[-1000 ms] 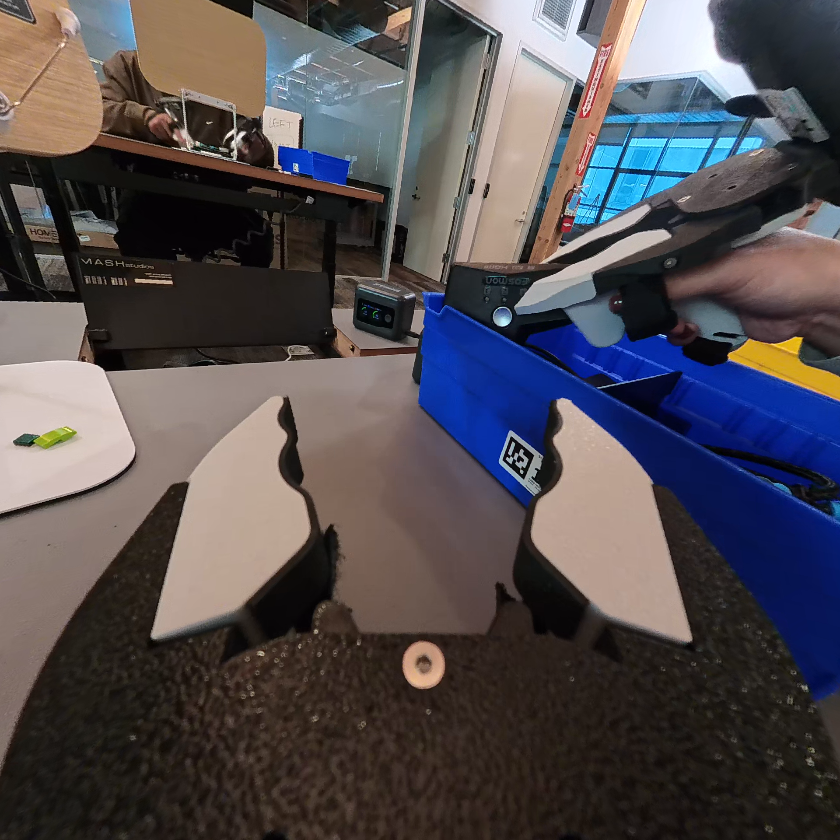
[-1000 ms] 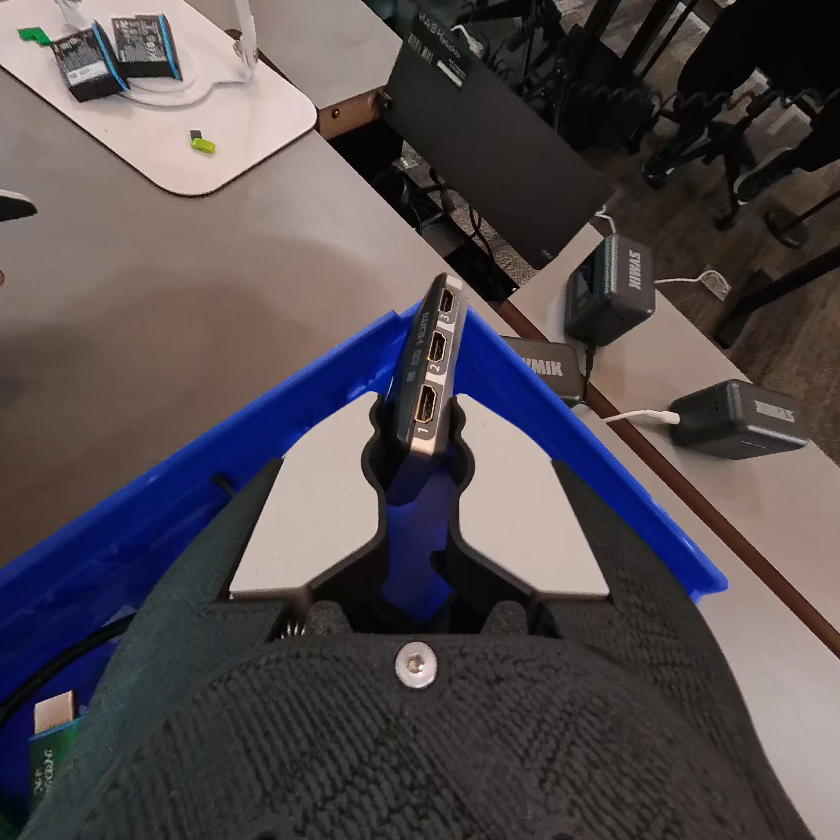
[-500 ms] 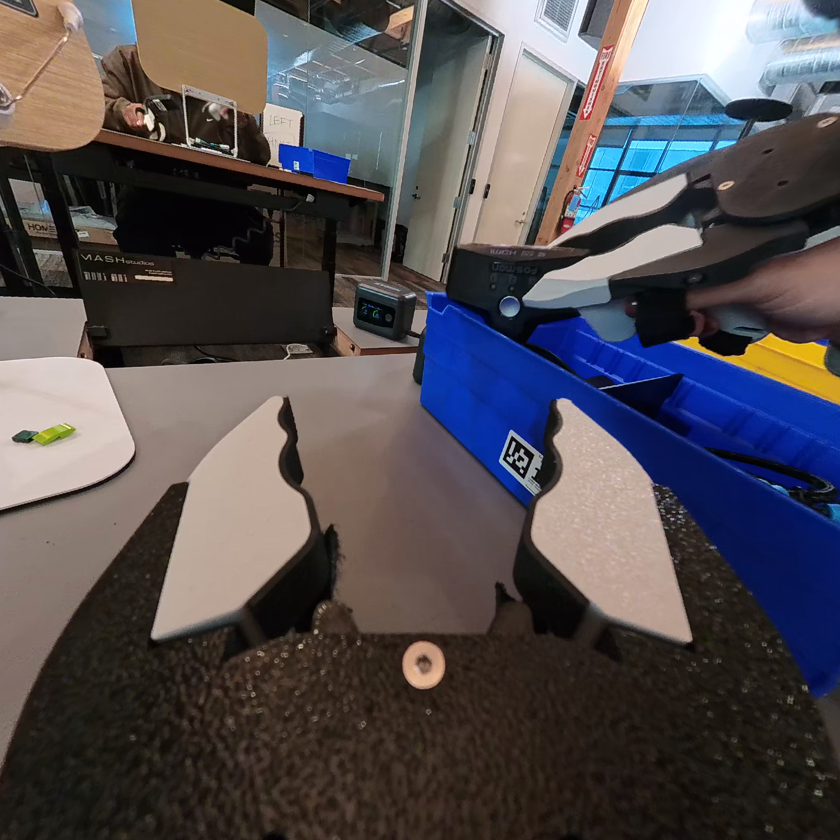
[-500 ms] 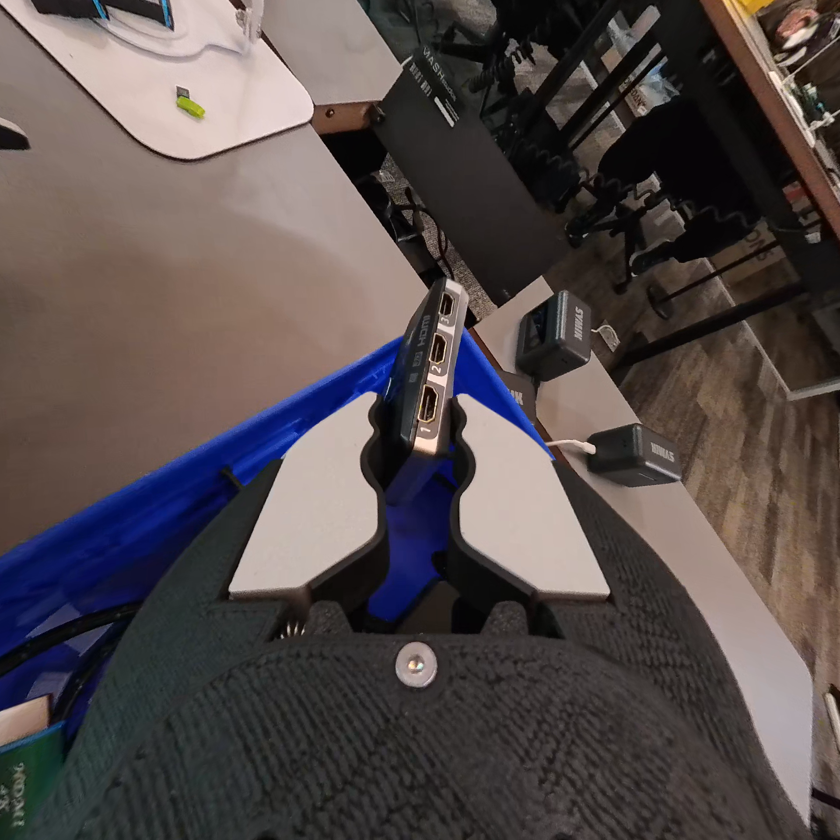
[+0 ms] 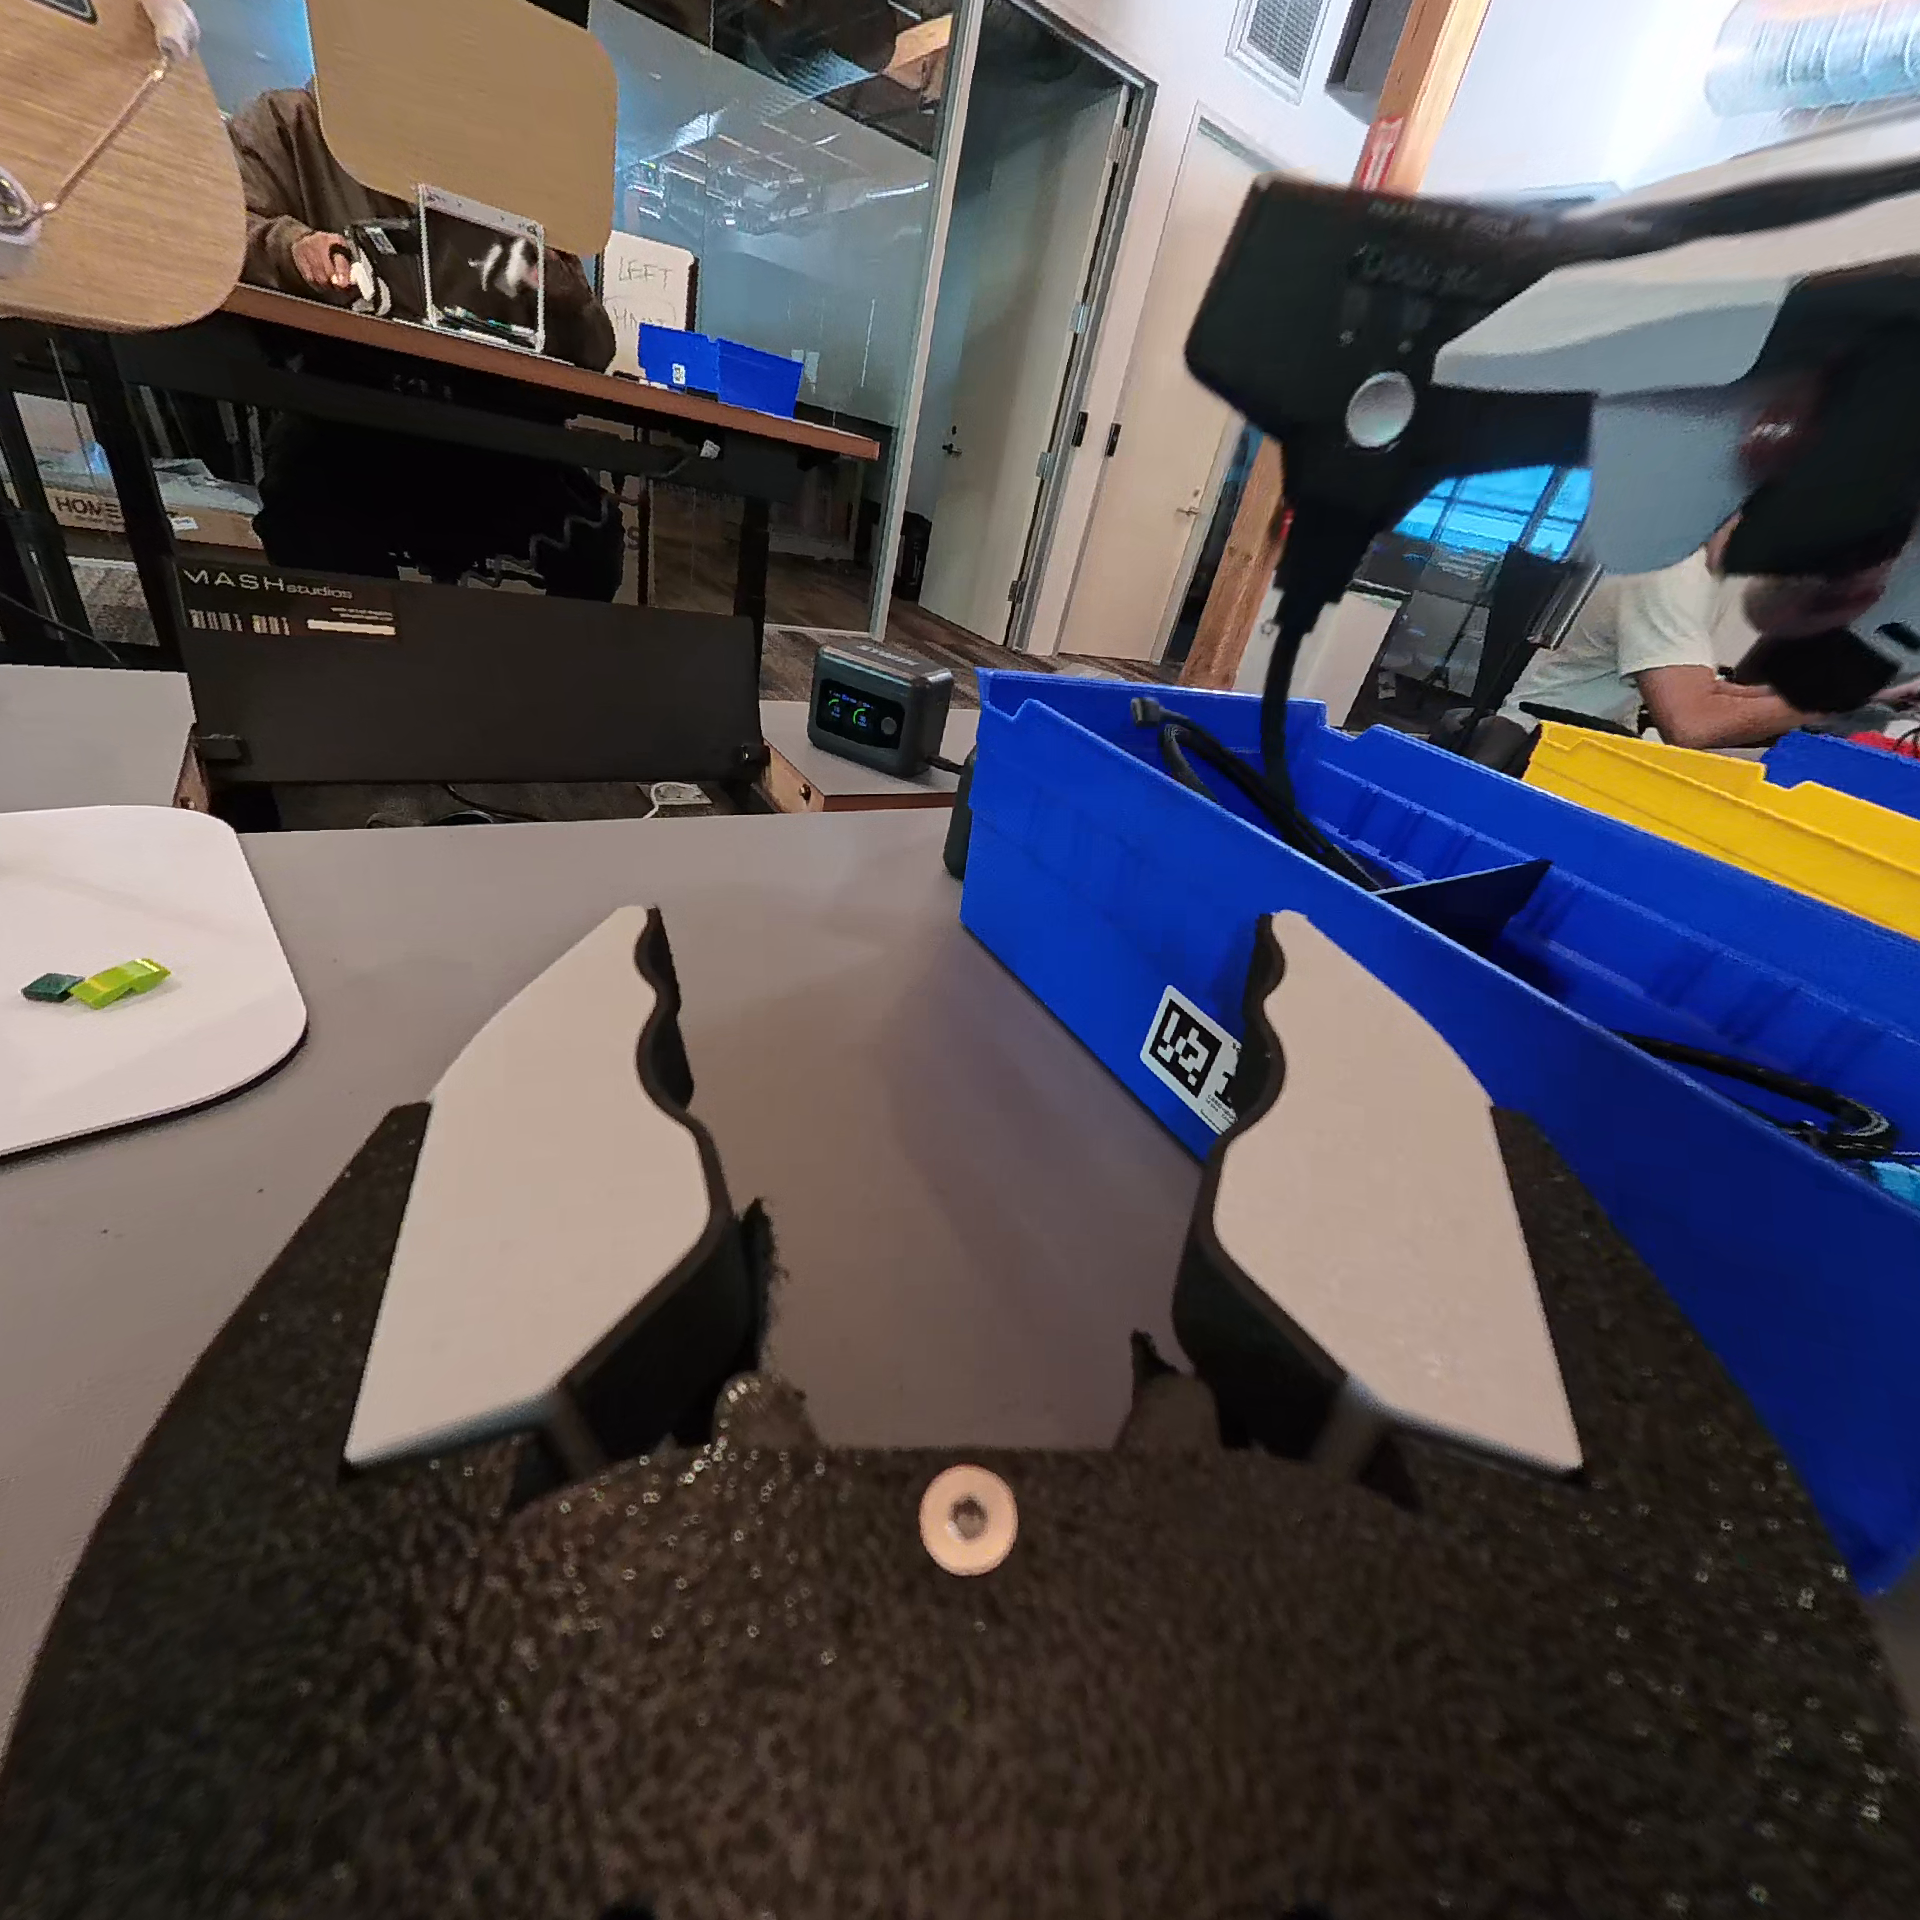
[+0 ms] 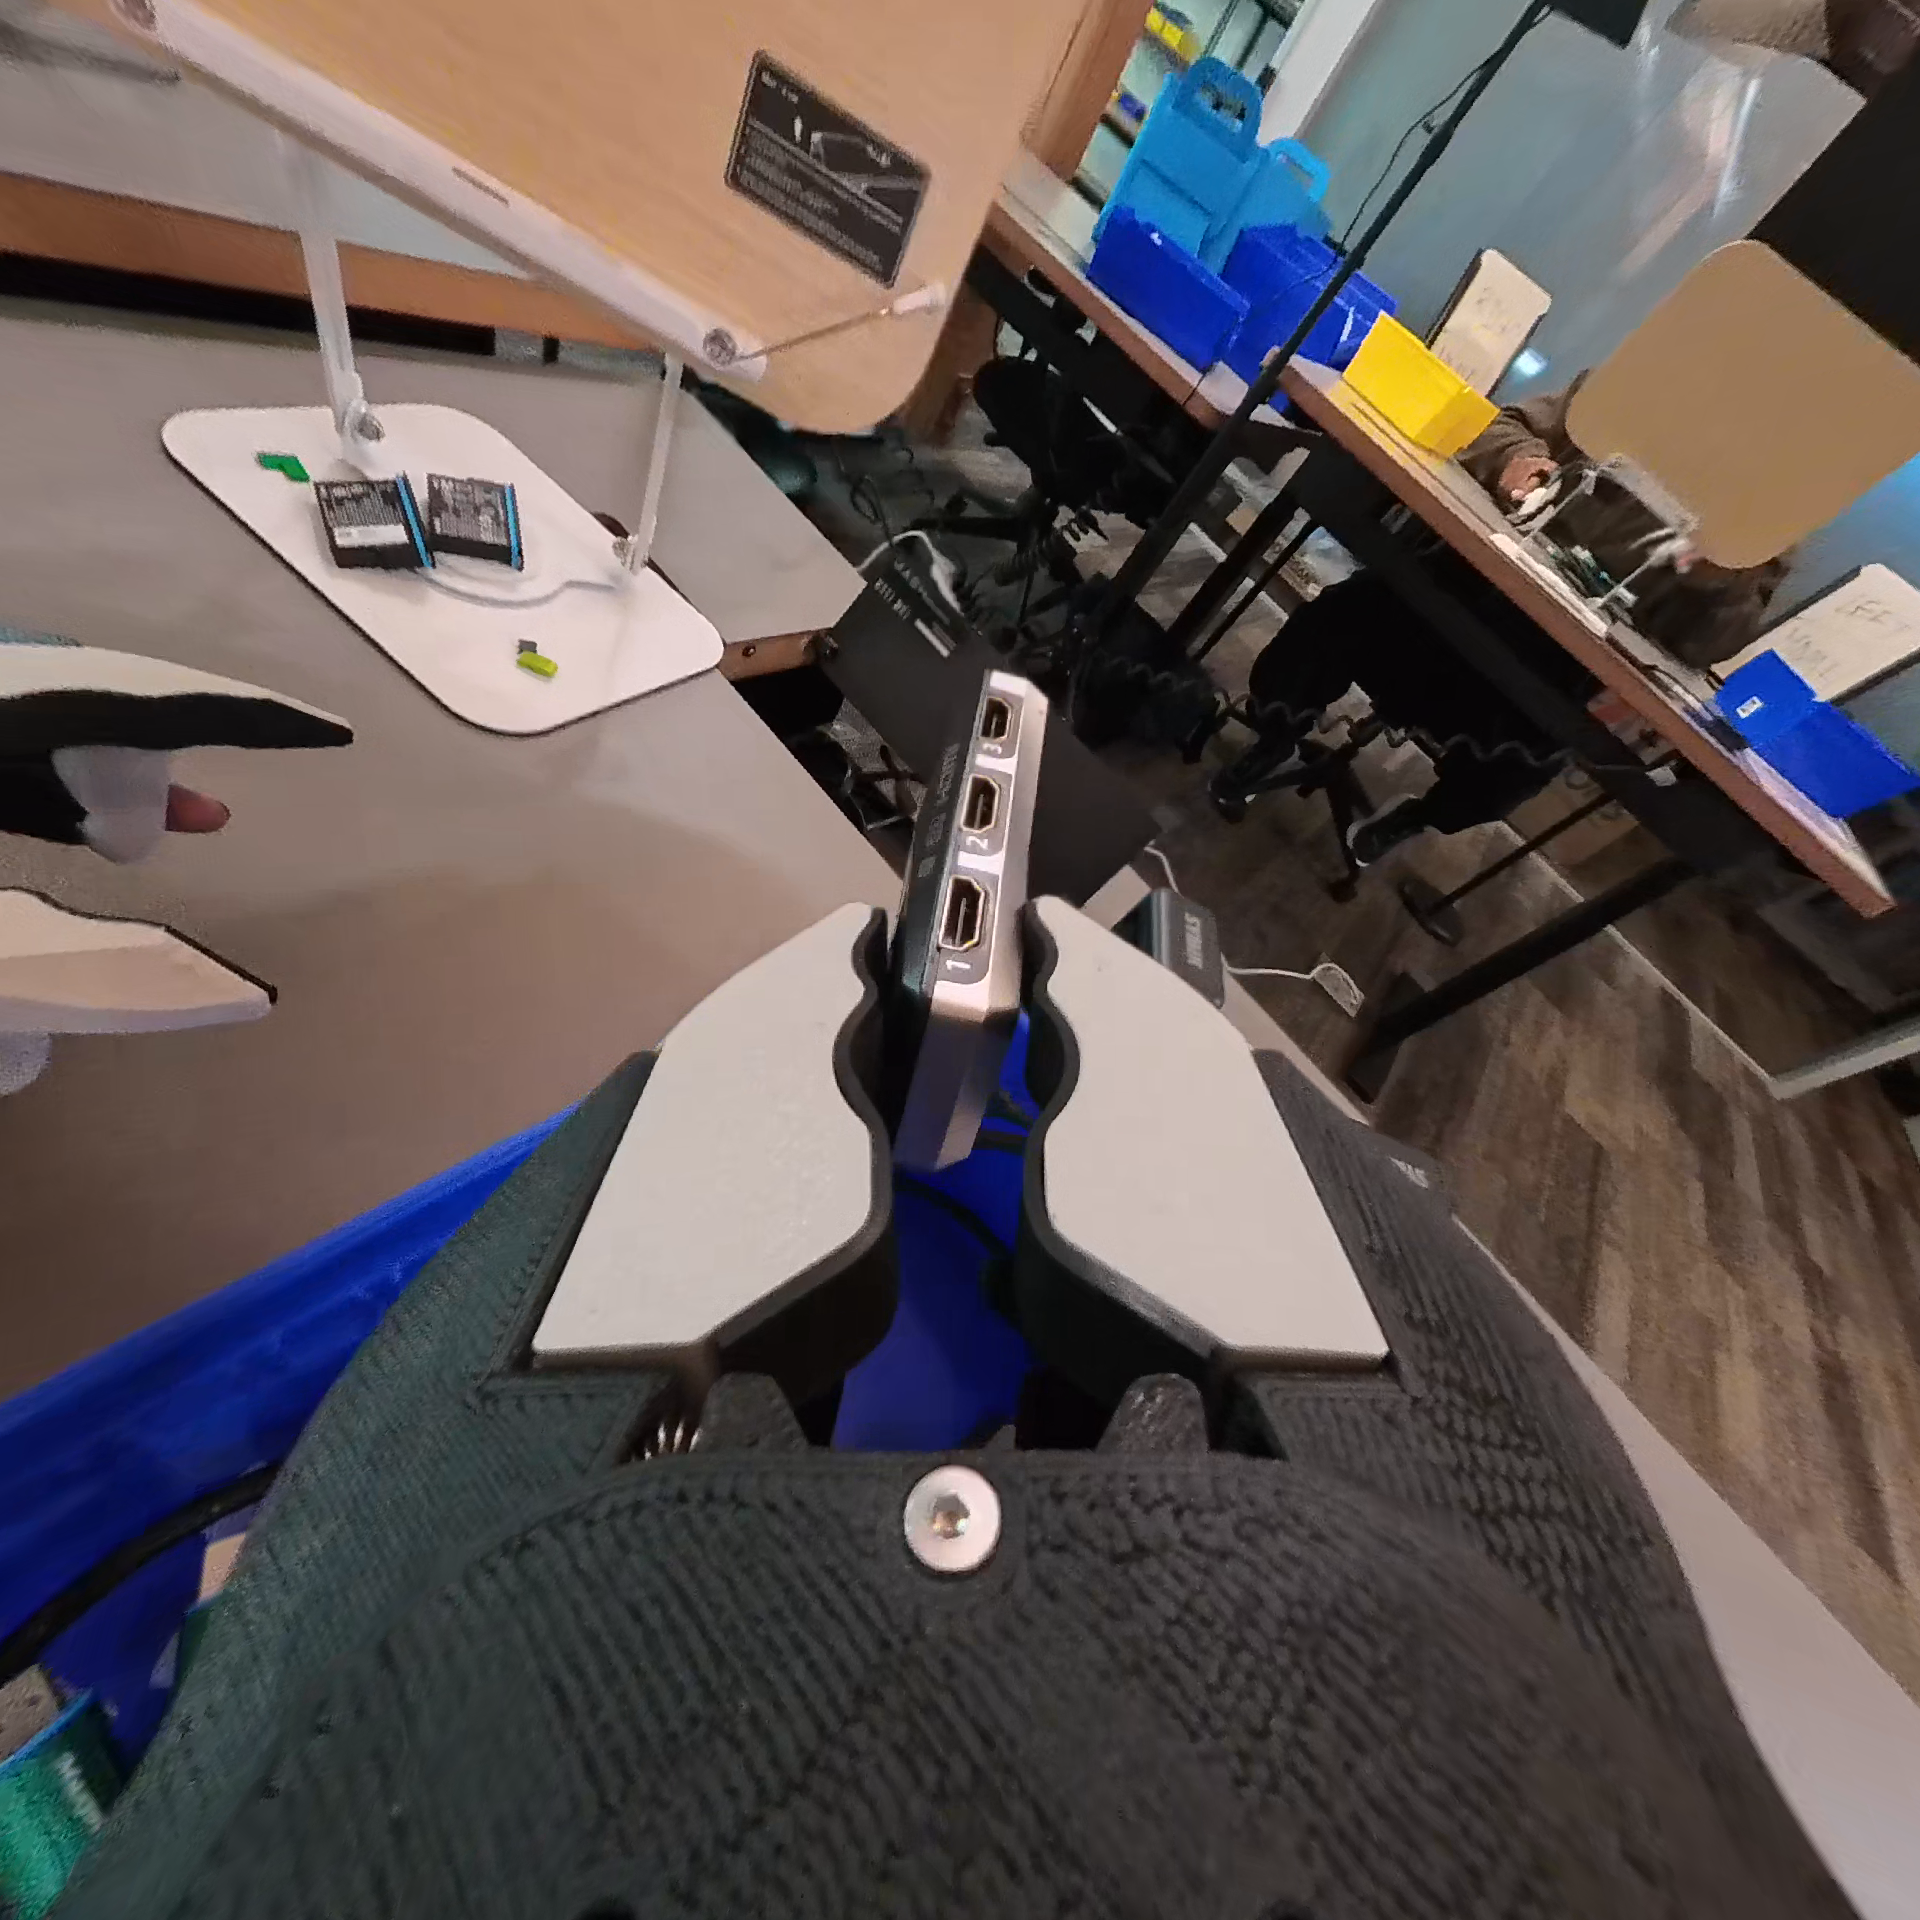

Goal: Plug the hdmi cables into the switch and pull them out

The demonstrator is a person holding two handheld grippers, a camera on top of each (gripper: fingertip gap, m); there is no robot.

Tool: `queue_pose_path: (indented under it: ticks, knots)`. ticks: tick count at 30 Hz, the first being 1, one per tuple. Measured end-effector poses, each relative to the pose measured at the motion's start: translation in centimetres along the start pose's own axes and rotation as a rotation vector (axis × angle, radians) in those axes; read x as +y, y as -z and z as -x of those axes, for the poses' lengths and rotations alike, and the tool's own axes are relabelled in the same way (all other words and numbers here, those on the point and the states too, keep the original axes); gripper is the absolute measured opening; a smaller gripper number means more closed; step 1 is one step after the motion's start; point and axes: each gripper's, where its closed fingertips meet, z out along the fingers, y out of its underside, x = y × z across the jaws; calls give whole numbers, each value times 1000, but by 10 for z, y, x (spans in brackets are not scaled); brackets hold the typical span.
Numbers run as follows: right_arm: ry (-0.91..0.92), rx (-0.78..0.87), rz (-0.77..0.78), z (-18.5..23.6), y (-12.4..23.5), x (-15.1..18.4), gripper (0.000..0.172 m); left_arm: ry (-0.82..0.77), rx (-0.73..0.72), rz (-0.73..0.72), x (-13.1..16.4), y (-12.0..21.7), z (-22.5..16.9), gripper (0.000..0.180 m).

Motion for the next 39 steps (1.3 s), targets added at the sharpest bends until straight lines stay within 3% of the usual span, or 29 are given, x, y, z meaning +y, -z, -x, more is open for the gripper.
queue_pose_path:
  ticks: [16, 30, 39]
  knots:
    - [-308, 30, -345, -60, 55, -62, 21, 26, -1, -2, 0, 0, 3, 103]
    - [-343, 45, -380, -60, 69, -52, 21, 44, -3, -5, -1, 1, 5, 103]
    - [-359, 204, -408, -62, 95, -27, 21, 48, -7, -7, -1, 1, 6, 103]
